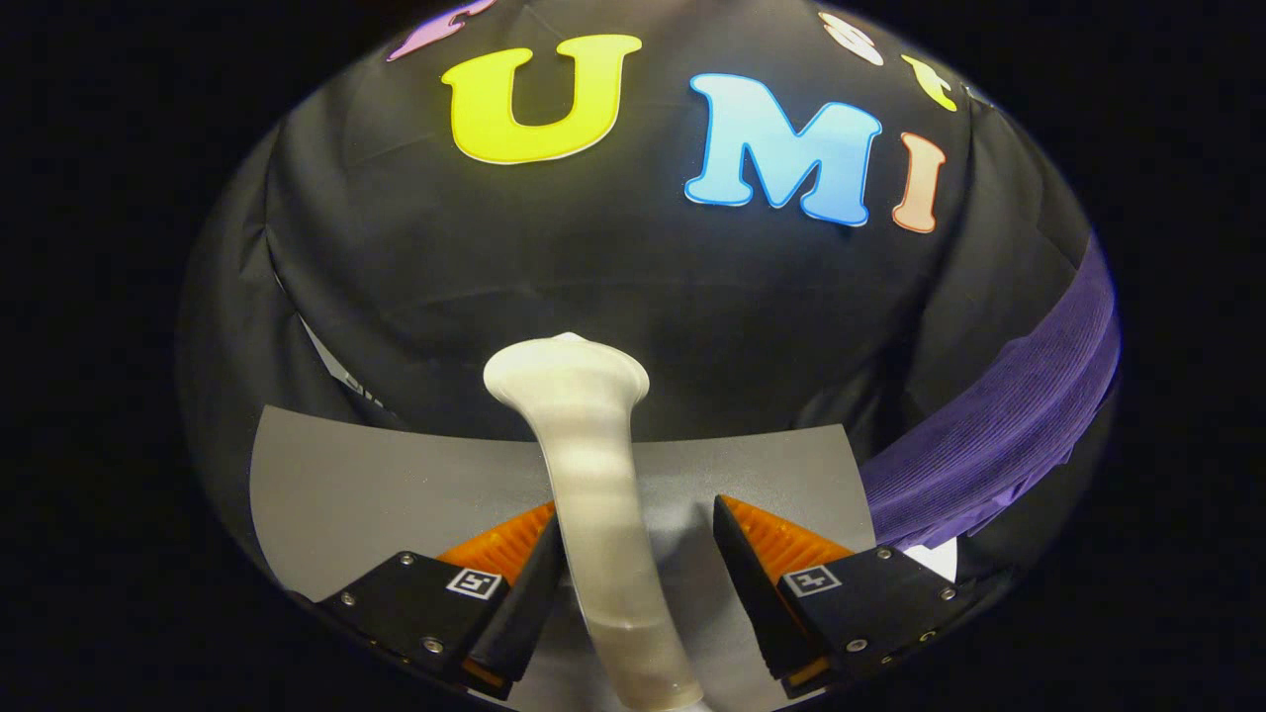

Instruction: Iron the clothes twice with a garment steamer, once on the left side and once on the right side.

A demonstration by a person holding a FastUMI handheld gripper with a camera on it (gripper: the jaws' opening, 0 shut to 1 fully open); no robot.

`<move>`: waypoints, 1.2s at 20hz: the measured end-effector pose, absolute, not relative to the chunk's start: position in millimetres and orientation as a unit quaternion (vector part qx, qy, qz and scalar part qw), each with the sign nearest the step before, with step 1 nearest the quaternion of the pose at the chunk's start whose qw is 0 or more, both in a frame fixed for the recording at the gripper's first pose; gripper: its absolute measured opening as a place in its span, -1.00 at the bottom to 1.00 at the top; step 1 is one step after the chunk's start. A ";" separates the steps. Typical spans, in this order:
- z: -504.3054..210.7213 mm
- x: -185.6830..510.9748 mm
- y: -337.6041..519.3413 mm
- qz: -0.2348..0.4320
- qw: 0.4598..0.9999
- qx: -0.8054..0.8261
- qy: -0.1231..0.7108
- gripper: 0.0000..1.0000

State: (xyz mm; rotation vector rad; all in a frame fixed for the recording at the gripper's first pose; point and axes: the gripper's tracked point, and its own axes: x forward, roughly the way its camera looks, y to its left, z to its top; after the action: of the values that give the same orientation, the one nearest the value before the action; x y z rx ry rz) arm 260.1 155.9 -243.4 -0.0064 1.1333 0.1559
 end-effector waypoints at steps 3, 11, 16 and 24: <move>-244.8 260.1 158.6 0.056 0.846 0.043 0.528 0.53; -245.5 254.5 146.5 0.035 0.863 0.054 0.501 0.05; -240.9 244.6 141.5 0.039 0.874 0.045 0.482 -0.22; -213.4 218.9 125.5 0.067 0.901 0.071 0.423 -0.26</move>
State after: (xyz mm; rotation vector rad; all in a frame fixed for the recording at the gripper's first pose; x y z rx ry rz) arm 218.9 125.5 -213.4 0.1469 0.8752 0.1379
